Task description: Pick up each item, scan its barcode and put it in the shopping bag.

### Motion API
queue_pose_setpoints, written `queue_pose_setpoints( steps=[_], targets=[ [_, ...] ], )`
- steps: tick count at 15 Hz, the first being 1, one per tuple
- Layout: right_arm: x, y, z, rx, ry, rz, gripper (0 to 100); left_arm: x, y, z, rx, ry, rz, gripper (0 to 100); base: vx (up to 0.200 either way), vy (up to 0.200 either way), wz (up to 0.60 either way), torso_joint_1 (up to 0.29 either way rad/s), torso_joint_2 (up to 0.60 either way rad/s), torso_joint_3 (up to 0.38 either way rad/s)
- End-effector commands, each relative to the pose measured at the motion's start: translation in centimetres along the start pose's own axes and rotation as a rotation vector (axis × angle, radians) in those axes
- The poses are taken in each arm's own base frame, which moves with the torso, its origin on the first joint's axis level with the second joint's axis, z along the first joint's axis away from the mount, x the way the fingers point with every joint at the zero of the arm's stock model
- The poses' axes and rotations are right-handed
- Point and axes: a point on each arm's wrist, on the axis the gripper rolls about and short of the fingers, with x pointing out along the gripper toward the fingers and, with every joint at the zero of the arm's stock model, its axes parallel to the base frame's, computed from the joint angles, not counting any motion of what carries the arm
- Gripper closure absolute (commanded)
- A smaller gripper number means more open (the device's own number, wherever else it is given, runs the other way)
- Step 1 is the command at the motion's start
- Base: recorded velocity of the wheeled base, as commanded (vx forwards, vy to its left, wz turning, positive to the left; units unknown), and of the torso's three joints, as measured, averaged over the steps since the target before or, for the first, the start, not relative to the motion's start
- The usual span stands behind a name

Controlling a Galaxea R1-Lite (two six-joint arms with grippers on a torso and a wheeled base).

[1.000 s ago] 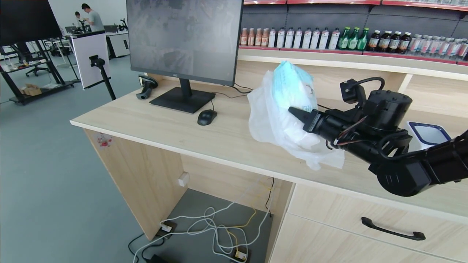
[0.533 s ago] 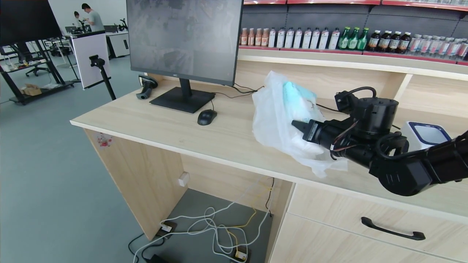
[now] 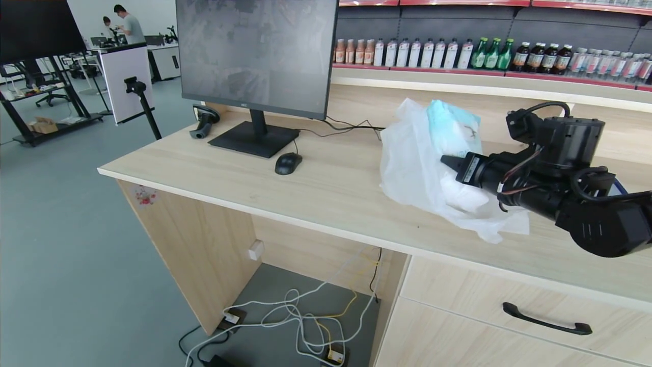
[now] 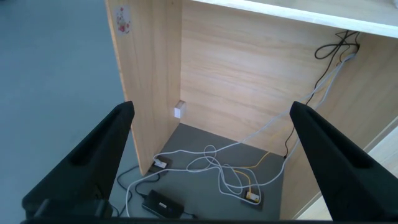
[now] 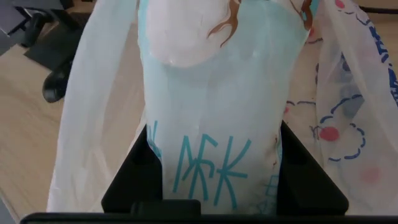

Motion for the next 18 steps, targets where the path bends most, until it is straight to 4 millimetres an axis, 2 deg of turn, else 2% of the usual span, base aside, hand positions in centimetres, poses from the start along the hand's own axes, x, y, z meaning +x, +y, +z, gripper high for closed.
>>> queue_pose_setpoints(
  steps=[1, 3, 4, 5, 8, 16, 18],
  targets=[
    [0.0, 2.2, 1.3, -0.005, -0.045, 0.076, 100, 0.0, 0.0, 0.0, 0.0, 0.0, 0.0, 0, 0.0, 0.0, 0.0, 0.0, 0.0, 0.0],
    [1.3, 3.0, 1.2, -0.008, -0.054, 0.105, 100, 0.0, 0.0, 0.0, 0.0, 0.0, 0.0, 0, 0.0, 0.0, 0.0, 0.0, 0.0, 0.0],
    [1.7, 3.9, 1.0, 0.0, -0.048, 0.128, 100, 0.0, 0.0, 0.0, 0.0, 0.0, 0.0, 0, 0.0, 0.0, 0.0, 0.0, 0.0, 0.0],
    [2.0, 3.9, 0.3, 0.0, -0.023, 0.13, 100, 0.0, 0.0, 0.0, 0.0, 0.0, 0.0, 0, 0.0, 0.0, 0.0, 0.0, 0.0, 0.0],
    [2.5, 3.3, -1.5, -0.004, 0.072, 0.102, 100, 0.0, 0.0, 0.0, 0.0, 0.0, 0.0, 0, 0.0, 0.0, 0.0, 0.0, 0.0, 0.0],
    [3.1, 2.7, -3.7, -0.078, 0.18, 0.113, 100, 0.0, 0.0, 0.0, 0.002, -0.003, 0.0, 0, 0.0, 0.0, 0.0, 0.0, 0.0, 0.0],
    [2.8, 1.5, -4.4, -0.136, 0.206, 0.091, 100, 0.0, 0.0, 0.1, 0.003, -0.007, 0.0, 0, 0.0, 0.0, 0.0, 0.0, 0.0, 0.0]
  ],
)
